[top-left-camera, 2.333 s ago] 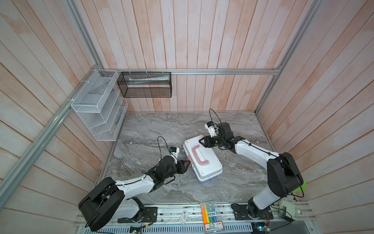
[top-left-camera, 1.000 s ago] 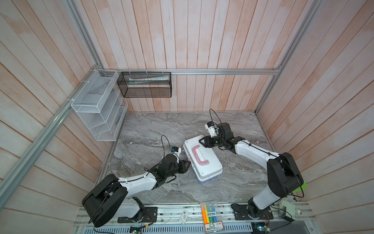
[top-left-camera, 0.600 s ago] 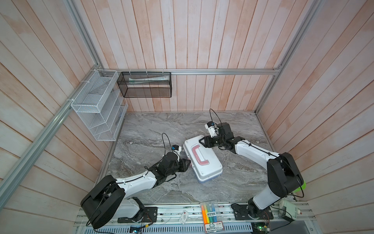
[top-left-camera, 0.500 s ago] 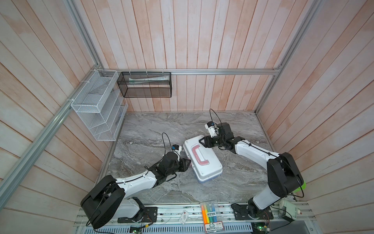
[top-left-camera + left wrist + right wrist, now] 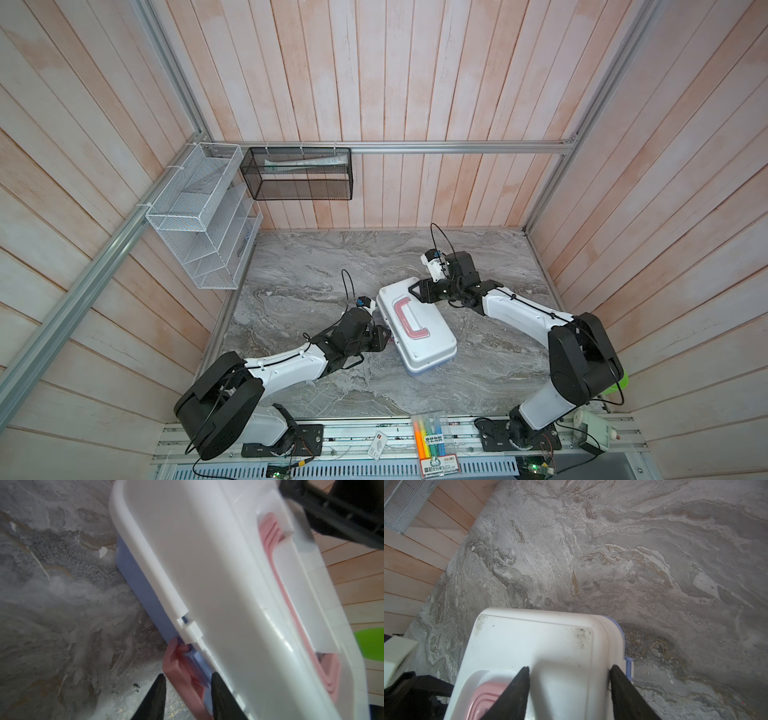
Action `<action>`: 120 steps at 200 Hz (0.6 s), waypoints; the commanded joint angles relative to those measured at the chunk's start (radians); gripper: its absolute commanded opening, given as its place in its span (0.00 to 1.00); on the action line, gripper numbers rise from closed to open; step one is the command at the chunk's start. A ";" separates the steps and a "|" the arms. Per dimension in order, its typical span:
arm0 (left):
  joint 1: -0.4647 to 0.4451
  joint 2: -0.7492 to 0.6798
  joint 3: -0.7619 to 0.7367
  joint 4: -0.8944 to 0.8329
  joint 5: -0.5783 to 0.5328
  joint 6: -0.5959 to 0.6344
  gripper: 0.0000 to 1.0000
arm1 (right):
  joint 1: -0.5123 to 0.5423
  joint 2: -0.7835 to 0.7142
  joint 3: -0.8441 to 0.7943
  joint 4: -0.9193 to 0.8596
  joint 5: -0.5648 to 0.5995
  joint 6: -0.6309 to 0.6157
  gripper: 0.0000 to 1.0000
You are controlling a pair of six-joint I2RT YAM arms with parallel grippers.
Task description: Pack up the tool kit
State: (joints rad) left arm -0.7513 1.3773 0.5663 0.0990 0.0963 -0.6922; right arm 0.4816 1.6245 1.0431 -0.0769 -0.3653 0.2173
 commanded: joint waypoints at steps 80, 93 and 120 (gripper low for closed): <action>-0.064 -0.073 -0.101 -0.128 -0.286 0.043 0.42 | 0.005 0.041 -0.055 -0.148 -0.016 -0.006 0.58; -0.115 -0.116 -0.118 -0.073 -0.316 0.064 0.52 | 0.003 0.034 -0.054 -0.150 -0.011 -0.007 0.59; -0.161 -0.178 -0.171 0.038 -0.313 0.094 0.71 | 0.002 0.031 -0.058 -0.152 -0.011 -0.007 0.59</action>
State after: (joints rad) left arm -0.8864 1.2472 0.4370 0.0193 -0.1642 -0.6384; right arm 0.4751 1.6245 1.0374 -0.0673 -0.3794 0.2176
